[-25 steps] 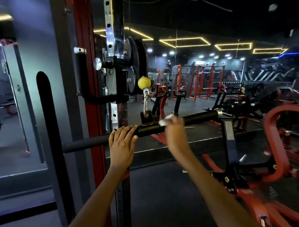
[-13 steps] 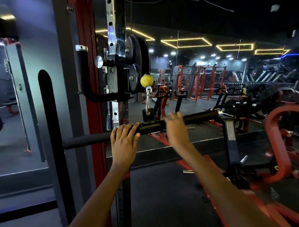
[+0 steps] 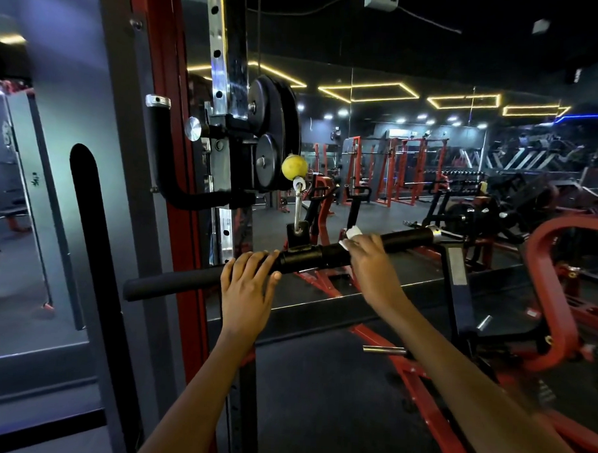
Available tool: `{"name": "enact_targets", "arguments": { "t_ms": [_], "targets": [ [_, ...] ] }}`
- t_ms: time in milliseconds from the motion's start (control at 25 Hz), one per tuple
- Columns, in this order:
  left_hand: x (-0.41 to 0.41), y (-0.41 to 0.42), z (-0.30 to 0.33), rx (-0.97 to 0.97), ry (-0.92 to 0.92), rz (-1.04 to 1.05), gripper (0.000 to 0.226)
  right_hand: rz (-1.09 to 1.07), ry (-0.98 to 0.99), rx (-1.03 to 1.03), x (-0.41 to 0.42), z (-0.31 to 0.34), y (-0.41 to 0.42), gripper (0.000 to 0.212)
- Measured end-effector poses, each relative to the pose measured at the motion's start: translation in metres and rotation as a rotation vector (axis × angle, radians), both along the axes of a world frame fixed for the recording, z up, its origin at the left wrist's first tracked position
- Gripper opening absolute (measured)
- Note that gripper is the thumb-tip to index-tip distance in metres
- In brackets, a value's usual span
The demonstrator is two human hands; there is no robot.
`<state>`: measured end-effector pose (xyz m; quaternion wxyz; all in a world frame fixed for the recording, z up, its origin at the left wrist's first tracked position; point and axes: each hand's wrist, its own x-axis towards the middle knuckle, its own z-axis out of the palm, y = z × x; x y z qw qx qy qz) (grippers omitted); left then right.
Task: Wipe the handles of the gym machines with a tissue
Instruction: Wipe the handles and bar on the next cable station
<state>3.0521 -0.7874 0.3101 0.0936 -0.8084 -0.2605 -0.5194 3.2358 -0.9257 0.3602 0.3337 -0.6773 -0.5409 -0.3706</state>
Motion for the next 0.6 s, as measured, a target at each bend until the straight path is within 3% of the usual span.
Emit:
{"name": "enact_targets", "arguments": {
  "t_ms": [80, 160, 240, 320, 440, 520, 600],
  "targets": [
    [-0.001, 0.001, 0.0, 0.007, -0.008, -0.006, 0.046, -0.058, 0.151, 0.022, 0.037, 0.011, -0.017, 0.025],
    [-0.001, 0.0, 0.0, 0.006, -0.019, -0.005, 0.046, -0.041, 0.697, 0.394, 0.075, 0.032, -0.039, 0.014],
    [0.001, -0.001, -0.001, 0.0, -0.026, 0.004, 0.045, 0.186, 1.09, 0.648, 0.076, 0.036, -0.039, 0.008],
    [0.004, -0.001, -0.003, -0.009, -0.035, 0.006, 0.046, 0.279, 1.03, 0.443, 0.033, 0.024, -0.019, 0.008],
    [0.003, 0.001, -0.004, -0.014, -0.036, 0.002, 0.046, 0.204, 0.524, 0.092, -0.005, -0.004, -0.015, 0.018],
    [0.002, 0.002, -0.004, -0.005, -0.03, -0.001, 0.046, 0.099, 0.509, 0.219, 0.023, 0.005, -0.028, 0.013],
    [0.001, 0.002, -0.005, -0.007, -0.029, -0.005, 0.047, 0.1, 0.822, 0.488, 0.054, 0.023, -0.041, 0.015]
  ]
}}
